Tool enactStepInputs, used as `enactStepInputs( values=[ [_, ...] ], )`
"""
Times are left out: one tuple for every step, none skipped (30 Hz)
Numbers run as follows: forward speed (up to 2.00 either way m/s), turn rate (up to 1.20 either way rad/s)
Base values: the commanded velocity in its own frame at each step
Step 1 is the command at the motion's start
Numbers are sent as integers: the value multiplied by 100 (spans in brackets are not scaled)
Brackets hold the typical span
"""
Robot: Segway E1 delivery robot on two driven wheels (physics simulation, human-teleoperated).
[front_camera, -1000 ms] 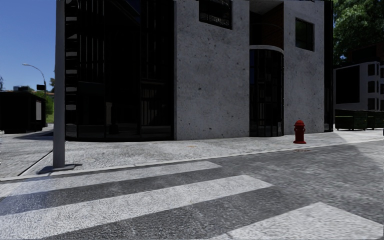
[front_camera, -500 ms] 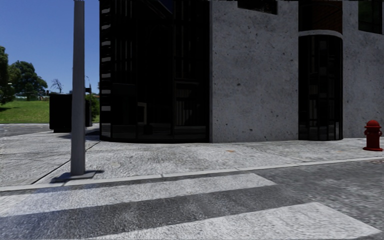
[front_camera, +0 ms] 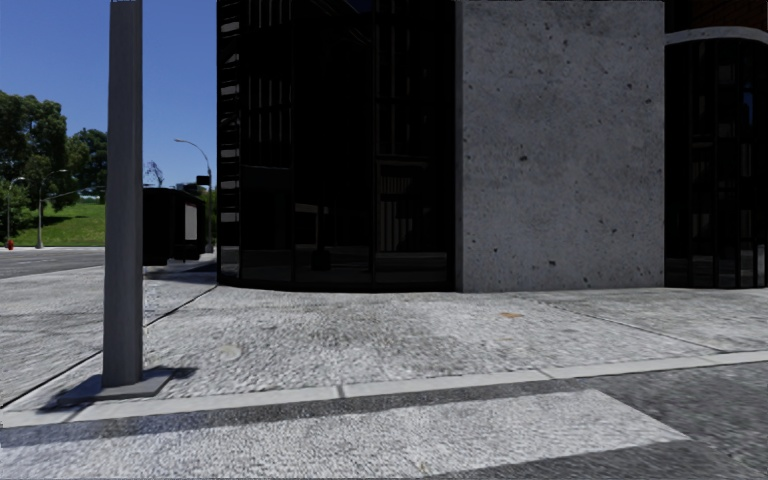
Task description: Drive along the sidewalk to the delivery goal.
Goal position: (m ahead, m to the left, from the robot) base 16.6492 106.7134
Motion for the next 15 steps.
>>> enactStepInputs(
  values=[
    [147,0],
    [147,10],
    [147,12],
    [147,12],
    [147,13],
    [146,13],
    [146,14],
    [146,14],
    [146,14],
    [146,14],
    [146,14],
    [146,14],
    [146,14],
    [146,14],
    [146,14]
  ],
)
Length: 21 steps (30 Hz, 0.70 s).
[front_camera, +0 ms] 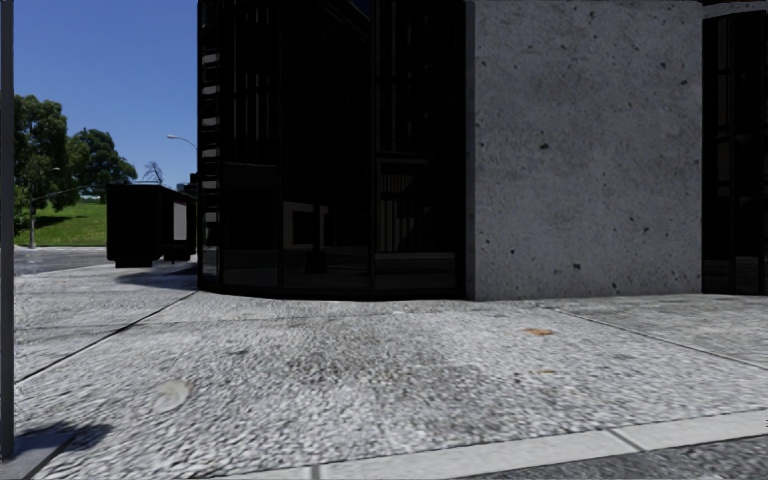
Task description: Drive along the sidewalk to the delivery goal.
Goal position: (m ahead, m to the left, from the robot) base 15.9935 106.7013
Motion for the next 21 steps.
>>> enactStepInputs(
  values=[
    [146,14],
    [146,14],
    [146,14],
    [146,14],
    [146,15],
    [146,15],
    [146,21],
    [146,32],
    [146,38],
    [146,41],
    [146,41],
    [146,41],
    [146,42],
    [146,42],
    [146,42],
    [146,42],
    [146,42],
    [146,42],
    [145,42],
    [145,42],
    [145,42]
  ],
)
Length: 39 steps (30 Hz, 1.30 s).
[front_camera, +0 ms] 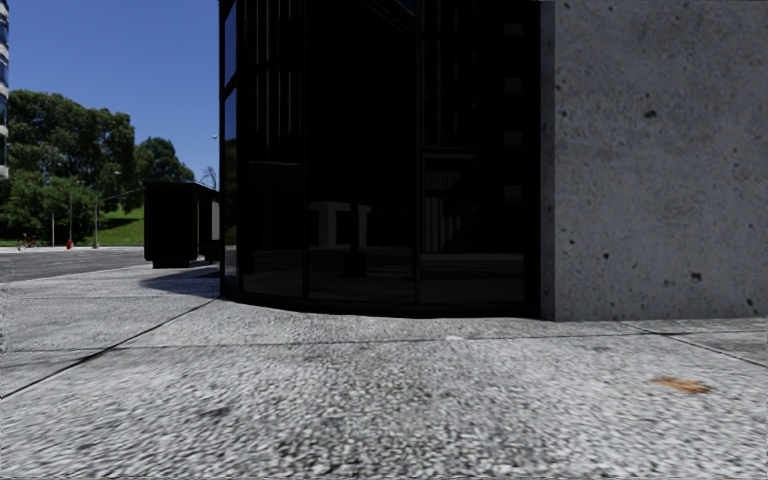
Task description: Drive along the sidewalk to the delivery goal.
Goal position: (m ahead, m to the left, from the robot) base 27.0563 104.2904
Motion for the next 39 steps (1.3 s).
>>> enactStepInputs(
  values=[
    [145,42],
    [145,42],
    [145,42],
    [145,42],
    [145,42],
    [145,42],
    [145,42],
    [145,42],
    [145,42],
    [145,42],
    [145,42],
    [145,42],
    [145,42],
    [145,43],
    [145,43],
    [145,44],
    [143,45],
    [142,47],
    [141,48],
    [141,48],
    [141,49],
    [140,50],
    [140,51],
    [140,51],
    [140,51],
    [140,51],
    [140,51],
    [140,51],
    [140,51],
    [140,51],
    [140,51],
    [140,51],
    [140,51],
    [140,51],
    [140,52],
    [140,52],
    [140,52],
    [139,52],
    [139,52]
  ],
)
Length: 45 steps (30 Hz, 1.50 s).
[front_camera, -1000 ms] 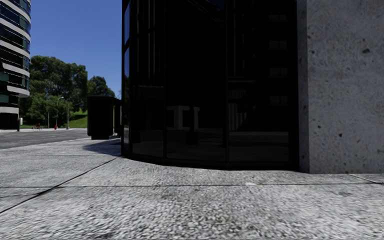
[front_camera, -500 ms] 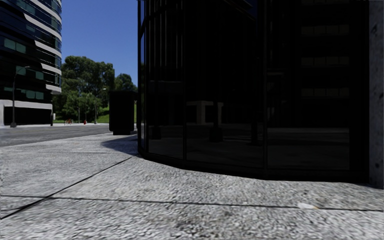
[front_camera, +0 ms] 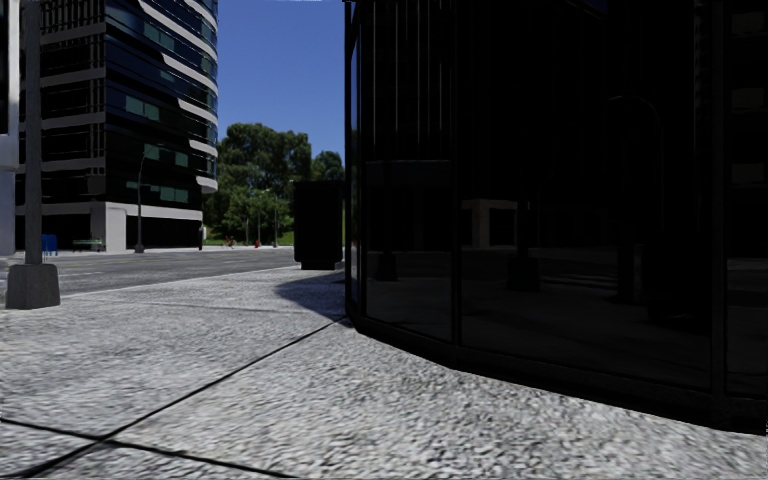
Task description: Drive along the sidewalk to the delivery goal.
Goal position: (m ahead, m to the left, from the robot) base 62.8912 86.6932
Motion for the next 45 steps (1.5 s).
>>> enactStepInputs(
  values=[
    [139,52],
    [139,52],
    [139,52],
    [139,52],
    [139,52],
    [139,52],
    [139,52],
    [139,52],
    [139,52],
    [139,53],
    [139,53],
    [139,53],
    [139,54],
    [139,54],
    [139,54],
    [139,54],
    [139,54],
    [139,54],
    [139,54],
    [139,54],
    [141,54],
    [142,47],
    [143,33],
    [143,33],
    [143,15],
    [147,0],
    [152,0],
    [152,0],
    [154,0],
    [155,0],
    [155,0],
    [156,0],
    [156,0],
    [156,0],
    [157,0],
    [159,0],
    [159,0],
    [166,0],
    [181,0],
    [200,0],
    [200,0],
    [200,0],
    [200,0],
    [200,0],
    [200,0]
  ],
)
